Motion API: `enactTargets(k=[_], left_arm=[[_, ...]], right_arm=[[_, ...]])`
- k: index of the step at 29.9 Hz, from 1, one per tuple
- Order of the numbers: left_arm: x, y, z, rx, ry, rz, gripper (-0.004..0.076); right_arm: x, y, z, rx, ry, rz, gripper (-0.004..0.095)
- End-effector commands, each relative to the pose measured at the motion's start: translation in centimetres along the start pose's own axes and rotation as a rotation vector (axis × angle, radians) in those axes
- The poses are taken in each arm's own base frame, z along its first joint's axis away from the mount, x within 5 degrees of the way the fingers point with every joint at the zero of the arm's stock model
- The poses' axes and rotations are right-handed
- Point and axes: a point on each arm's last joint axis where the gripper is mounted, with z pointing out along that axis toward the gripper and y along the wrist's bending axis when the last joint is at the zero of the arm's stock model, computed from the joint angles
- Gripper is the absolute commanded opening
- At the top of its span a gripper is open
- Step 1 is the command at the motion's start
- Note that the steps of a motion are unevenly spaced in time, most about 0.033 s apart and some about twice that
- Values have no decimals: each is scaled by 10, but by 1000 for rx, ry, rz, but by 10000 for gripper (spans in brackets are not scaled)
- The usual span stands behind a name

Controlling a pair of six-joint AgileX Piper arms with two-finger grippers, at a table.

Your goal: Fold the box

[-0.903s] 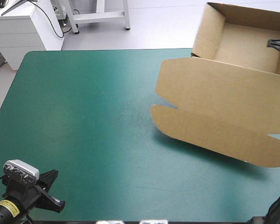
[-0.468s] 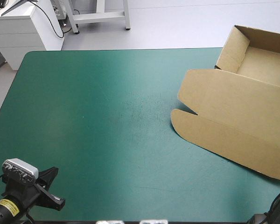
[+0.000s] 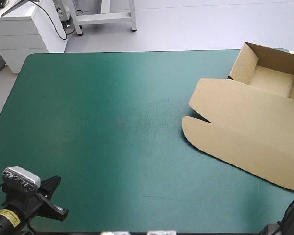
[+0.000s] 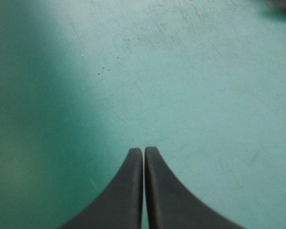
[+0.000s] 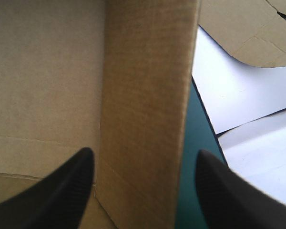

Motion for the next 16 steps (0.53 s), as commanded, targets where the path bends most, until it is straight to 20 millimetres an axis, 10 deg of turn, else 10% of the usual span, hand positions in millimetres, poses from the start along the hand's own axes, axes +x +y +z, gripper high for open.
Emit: enactTargets(k=[1,8,14,16], left_arm=[[-11,0,-4,2,-77,-8,-8],[-11,0,-4,2,-77,-8,-8],[-2,-2,5,21,-38,-22,-8],[3,-4,10,40,-13,-37,-8]], right_arm=[[-6,-1,-69,40,-148,-16,819],[10,10,-182,46,-368,-14,725],[43,48,-249,-226,-497,-130,-11],[55,57,-258,-254,-495,-152,6]])
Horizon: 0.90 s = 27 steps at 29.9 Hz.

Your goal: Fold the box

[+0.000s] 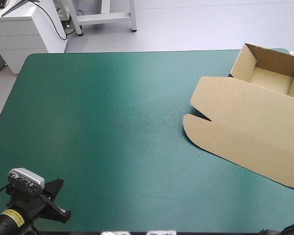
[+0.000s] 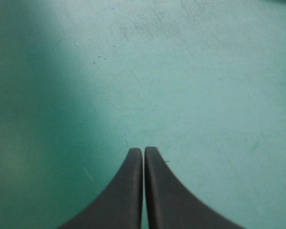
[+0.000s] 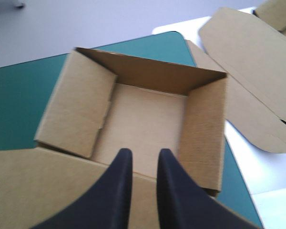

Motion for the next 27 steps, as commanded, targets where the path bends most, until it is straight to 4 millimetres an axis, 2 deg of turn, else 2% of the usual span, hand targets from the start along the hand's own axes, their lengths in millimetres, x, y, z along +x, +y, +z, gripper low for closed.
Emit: enactTargets(k=[1,8,13,17,21,27], left_arm=[[-3,-3,5,36,-41,-35,-8],[-6,-5,6,62,-85,-61,-8],[-6,-6,6,64,-87,-55,-8],[-5,-6,2,65,-114,-46,-8],[-3,-6,-6,64,-174,-17,-8],[3,-7,-22,63,-275,34,-8]], right_arm=[[10,35,-48,-99,-67,-65,-1],[50,95,-83,-255,-74,-187,0],[87,139,-113,-421,-73,-325,-1],[118,163,-141,-570,-92,-447,-1],[146,161,-162,-629,-131,-505,0],[189,120,-178,-460,-377,-469,-1]])
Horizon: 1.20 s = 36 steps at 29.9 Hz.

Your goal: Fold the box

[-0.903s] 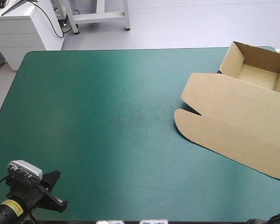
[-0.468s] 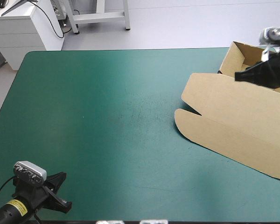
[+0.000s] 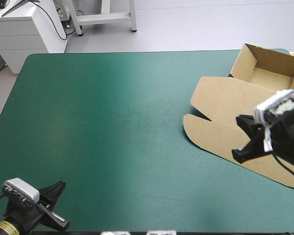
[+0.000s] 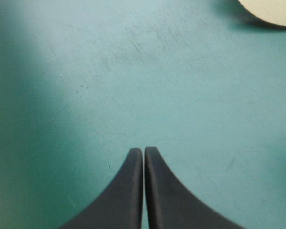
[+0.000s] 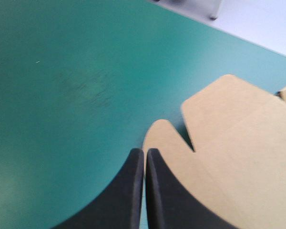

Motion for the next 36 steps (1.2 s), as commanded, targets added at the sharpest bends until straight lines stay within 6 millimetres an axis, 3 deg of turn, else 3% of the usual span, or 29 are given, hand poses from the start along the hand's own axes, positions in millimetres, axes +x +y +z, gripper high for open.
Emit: enactTargets(k=[1,11,18,23,28,36], left_arm=[[-11,-1,-11,4,-127,7,-8],[-2,-3,-16,13,-200,61,-8],[0,-4,-21,11,-237,62,-8],[0,-4,-21,12,-237,61,-8],[0,-6,-21,32,-241,43,-8],[0,-6,-20,33,-244,40,-8]], right_arm=[[21,-3,-25,163,-197,-40,-1],[117,8,-43,290,-441,-114,-2],[163,15,-38,281,-445,-69,-2],[184,16,-38,289,-470,1,-2],[198,14,-26,291,-350,46,-2],[200,14,-26,289,-328,57,-2]])
